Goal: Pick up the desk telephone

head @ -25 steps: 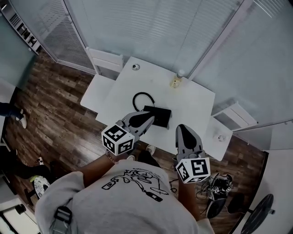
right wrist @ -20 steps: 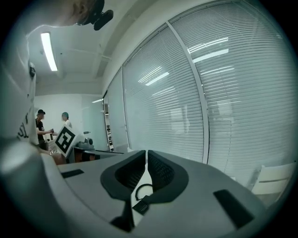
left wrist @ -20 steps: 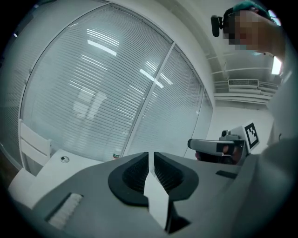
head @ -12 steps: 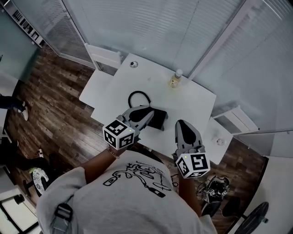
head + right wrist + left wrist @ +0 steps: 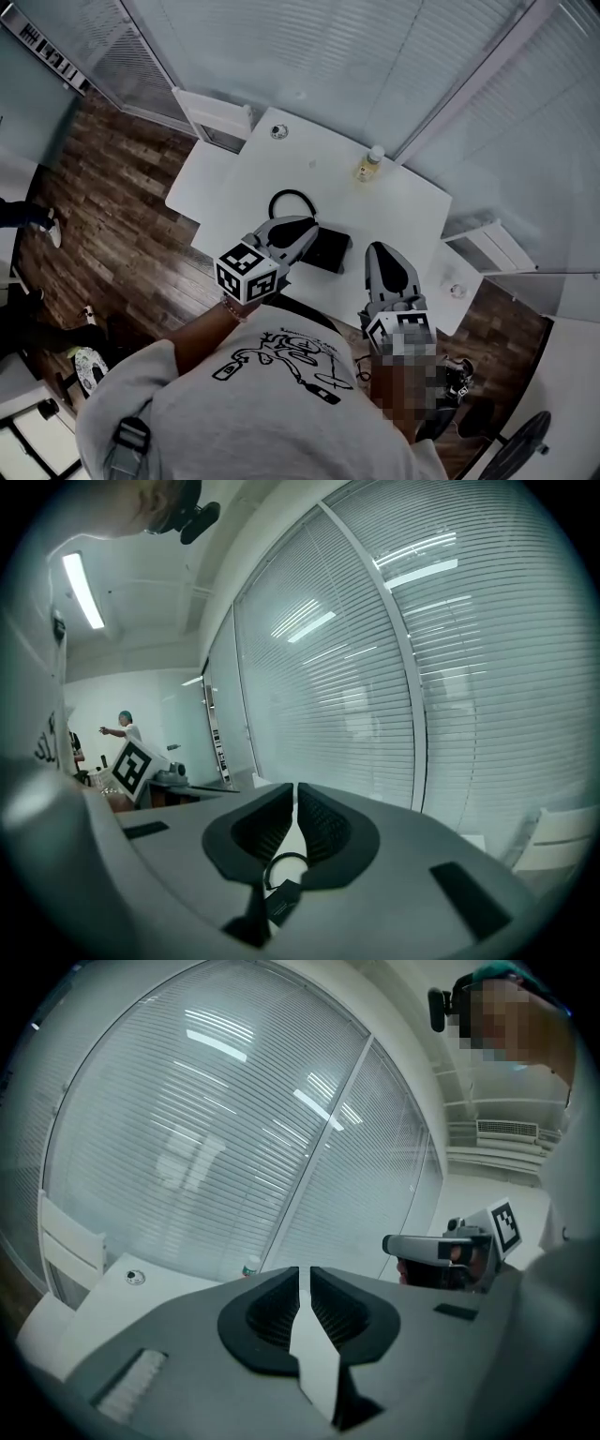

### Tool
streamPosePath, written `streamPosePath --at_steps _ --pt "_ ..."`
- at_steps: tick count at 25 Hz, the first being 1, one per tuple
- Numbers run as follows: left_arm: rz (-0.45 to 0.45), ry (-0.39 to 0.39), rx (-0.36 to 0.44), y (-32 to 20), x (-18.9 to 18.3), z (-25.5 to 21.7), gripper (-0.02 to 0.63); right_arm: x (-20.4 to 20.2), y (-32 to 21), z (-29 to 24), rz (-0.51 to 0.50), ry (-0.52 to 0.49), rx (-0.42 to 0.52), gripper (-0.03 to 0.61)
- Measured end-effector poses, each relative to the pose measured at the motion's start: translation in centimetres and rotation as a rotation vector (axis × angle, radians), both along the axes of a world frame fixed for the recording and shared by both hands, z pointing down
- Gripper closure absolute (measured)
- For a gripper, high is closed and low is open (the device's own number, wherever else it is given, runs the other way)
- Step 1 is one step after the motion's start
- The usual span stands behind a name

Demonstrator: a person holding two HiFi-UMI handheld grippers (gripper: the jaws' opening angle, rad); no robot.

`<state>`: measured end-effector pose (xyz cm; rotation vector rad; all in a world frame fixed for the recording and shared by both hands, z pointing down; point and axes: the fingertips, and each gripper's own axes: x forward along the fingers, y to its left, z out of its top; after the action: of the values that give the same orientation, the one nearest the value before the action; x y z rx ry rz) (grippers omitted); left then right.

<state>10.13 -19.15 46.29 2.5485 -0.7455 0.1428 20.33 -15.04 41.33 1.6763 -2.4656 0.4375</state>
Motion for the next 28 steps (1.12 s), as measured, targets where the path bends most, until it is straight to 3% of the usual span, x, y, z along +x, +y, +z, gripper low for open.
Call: streamPosePath --at_steps 8,13,20,28 --pt "0.047 -0.002 -0.052 -2.6 -1.3 2.0 0.58 -1.2 -2.6 1.2 0.022 0.035 -0.018 0.563" --pt "0.072 -0.028 -0.121 -3.2 -1.7 5.3 0.572 -1.2 -3.4 4.6 0.018 0.034 -0.087 0.563" --pt "0.078 -0.06 -0.314 -3.2 -2.2 13.2 0.492 -0.7 -3.6 11.9 0.015 -0.011 -0.236 0.542" --pt "0.076 -0.118 -0.497 -3.0 -3.3 22.7 0.475 0.3 -3.6 20.5 0.019 -0.027 -0.395 0.481"
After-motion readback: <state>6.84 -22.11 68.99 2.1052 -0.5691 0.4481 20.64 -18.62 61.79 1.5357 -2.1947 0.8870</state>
